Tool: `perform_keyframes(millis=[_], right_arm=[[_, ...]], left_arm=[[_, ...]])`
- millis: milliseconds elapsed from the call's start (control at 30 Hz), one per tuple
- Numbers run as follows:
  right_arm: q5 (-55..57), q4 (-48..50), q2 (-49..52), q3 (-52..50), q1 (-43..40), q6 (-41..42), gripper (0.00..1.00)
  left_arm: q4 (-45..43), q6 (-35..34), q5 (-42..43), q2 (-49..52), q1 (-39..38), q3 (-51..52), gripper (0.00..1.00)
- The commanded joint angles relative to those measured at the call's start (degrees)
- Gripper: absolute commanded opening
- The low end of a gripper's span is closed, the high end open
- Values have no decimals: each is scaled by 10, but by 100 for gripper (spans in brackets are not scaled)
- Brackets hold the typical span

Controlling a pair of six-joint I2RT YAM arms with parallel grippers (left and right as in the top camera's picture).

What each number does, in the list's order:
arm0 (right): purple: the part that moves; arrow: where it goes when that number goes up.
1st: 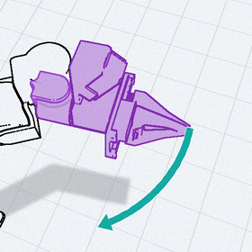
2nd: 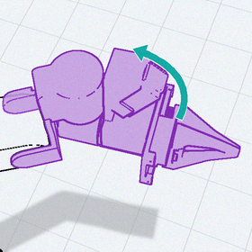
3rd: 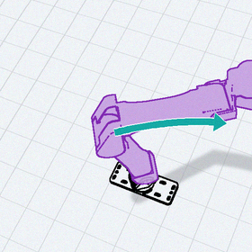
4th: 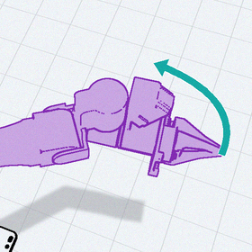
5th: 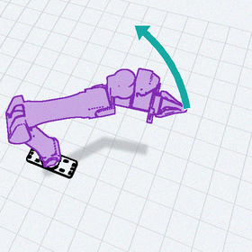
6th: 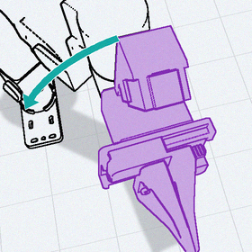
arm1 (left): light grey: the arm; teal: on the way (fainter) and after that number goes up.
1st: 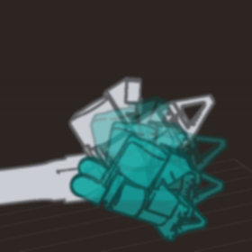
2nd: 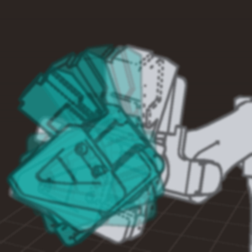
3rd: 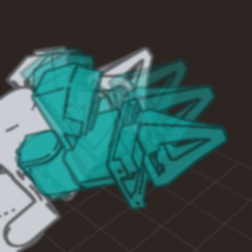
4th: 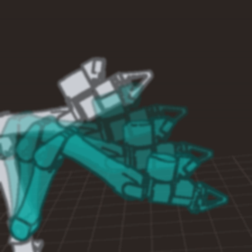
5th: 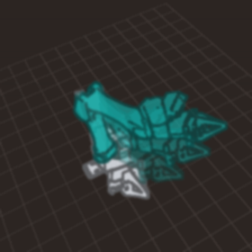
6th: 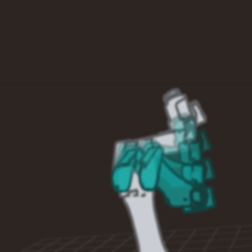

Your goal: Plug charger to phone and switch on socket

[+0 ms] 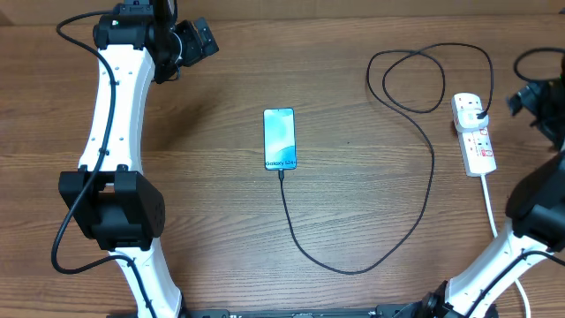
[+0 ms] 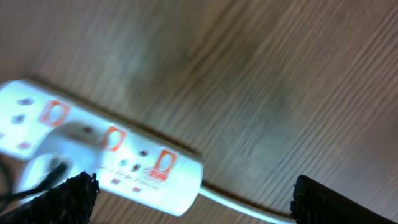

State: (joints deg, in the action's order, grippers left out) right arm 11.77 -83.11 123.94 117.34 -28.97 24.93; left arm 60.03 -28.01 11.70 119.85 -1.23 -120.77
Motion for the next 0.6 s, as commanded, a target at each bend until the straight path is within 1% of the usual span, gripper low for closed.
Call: perform_keyframes(millis=[0,267,433,567], right_arm=[[-18,30,-5,-52,-7,7,100],[-70,174,-5,-178,-7,3,100],[-74,221,-5,-216,-7,3,100],[-105,252,-5,-229,-7,-4,100]], left_arm=[[-1,10,-5,-15,1,-3,100],[-1,10,-5,-15,1,-3,100],[-1,10,-5,-15,1,-3,100],[-1,10,-5,-15,1,-3,100]])
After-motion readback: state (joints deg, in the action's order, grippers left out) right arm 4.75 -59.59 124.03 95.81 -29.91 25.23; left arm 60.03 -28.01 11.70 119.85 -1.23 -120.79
